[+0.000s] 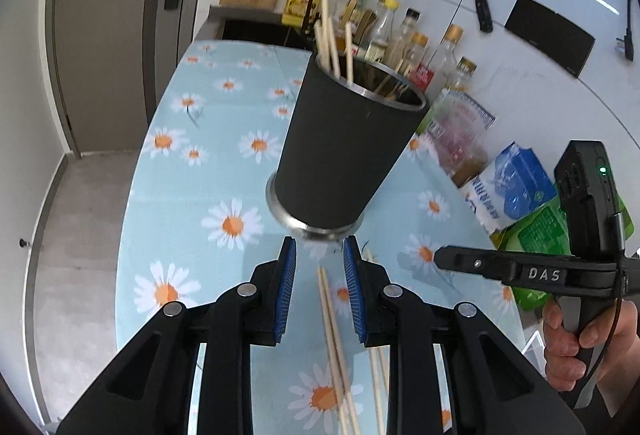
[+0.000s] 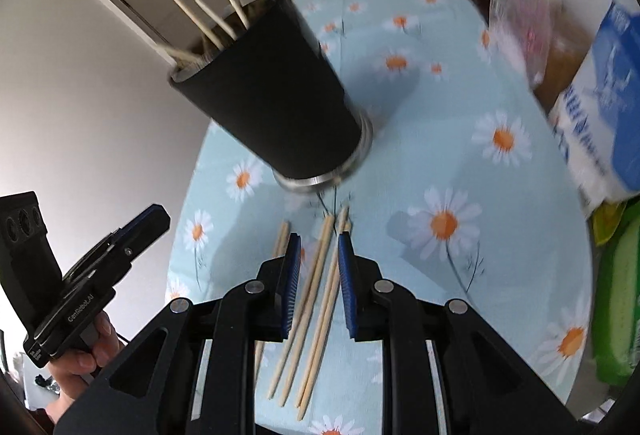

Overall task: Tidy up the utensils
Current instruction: 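Move both open grippers down to the chopsticks beside the holder base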

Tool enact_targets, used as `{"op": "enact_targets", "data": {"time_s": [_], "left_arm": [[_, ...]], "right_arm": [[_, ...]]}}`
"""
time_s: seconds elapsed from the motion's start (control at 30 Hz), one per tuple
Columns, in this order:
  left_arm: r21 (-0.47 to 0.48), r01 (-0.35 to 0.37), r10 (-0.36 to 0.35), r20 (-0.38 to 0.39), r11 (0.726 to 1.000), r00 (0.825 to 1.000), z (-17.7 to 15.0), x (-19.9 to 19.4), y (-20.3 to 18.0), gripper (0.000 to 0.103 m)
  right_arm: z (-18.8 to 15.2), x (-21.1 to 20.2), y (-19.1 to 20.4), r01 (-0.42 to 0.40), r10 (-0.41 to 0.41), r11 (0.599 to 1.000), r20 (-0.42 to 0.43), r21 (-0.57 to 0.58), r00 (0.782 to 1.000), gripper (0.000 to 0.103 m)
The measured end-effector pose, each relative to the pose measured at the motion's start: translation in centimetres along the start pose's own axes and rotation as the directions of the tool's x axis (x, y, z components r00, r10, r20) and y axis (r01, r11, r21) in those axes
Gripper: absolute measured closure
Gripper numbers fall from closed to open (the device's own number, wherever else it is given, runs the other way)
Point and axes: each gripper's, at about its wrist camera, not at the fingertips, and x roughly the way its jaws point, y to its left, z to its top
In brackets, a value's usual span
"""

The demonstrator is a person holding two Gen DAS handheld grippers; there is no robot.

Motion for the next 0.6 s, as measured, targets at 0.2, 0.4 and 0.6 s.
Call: {"op": "enact_targets", "data": {"time_s": [0.2, 0.4, 0.6], "left_arm": [[0.005, 0.0, 0.0, -0.088, 1.0, 0.996, -1.7, 1.6, 1.3, 0.079], [0.011, 0.007, -0.005, -0.162, 1.0, 0.987, -3.1, 2.7, 2.2, 0.079], [0.005, 0.021, -0.019, -0.195, 1.0, 0.981, -4.3, 3.1, 3.0, 0.079]], "right_arm": [[-1.2, 2.9, 0.3, 0.08, -0.079, 0.997, -0.107, 0.0, 0.991, 0.082], [-1.7, 4.4, 0.1, 0.114, -0.111, 0.993, -0.153, 0.009, 0.982, 0.082], [-2.0, 5.8, 0.8, 0.158, -0.158, 0.987, -0.194, -0.013, 0.968, 0.083]]}}
